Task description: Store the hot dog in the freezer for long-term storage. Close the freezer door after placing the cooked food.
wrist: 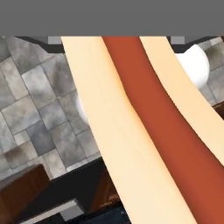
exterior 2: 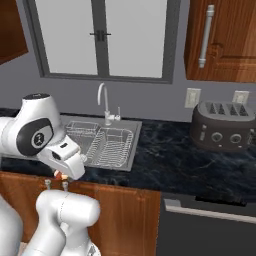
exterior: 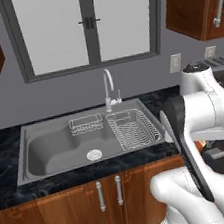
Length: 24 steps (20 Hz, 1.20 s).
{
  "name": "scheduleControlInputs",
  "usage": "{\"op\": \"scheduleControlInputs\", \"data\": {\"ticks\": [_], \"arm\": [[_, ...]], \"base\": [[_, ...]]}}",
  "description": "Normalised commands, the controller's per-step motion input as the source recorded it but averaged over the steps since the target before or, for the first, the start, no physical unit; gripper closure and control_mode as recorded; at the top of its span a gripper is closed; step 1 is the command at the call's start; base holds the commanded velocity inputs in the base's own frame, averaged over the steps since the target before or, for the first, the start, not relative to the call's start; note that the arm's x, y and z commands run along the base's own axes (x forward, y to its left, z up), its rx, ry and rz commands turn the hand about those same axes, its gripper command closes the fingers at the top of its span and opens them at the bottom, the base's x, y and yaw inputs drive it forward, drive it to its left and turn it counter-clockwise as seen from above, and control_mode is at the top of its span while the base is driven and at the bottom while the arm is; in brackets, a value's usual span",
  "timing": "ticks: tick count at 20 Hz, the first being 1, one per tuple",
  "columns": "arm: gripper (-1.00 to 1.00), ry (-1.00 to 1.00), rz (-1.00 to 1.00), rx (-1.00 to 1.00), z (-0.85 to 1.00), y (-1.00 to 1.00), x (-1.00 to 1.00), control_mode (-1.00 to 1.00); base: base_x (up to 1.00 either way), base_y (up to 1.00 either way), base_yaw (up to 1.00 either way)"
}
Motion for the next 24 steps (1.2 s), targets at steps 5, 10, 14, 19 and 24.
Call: {"op": "scheduleControlInputs", "data": {"ticks": [5, 10, 14, 19, 24], "arm": [[1.00, 0.00, 0.00, 0.00, 0.00, 0.00, 0.00, 1.00], [1.00, 0.00, 0.00, 0.00, 0.00, 0.00, 0.00, 1.00], [1.00, 0.00, 0.00, 0.00, 0.00, 0.00, 0.00, 1.00], [1.00, 0.00, 0.00, 0.00, 0.00, 0.00, 0.00, 1.00], [1.00, 0.00, 0.00, 0.00, 0.00, 0.00, 0.00, 1.00]], "base": [[-0.82, -0.47, -0.45], [-0.37, -0.76, -0.61], [-0.34, -0.67, -0.65], [-0.20, -0.67, -0.63], [0.15, -0.79, -0.41]]}}
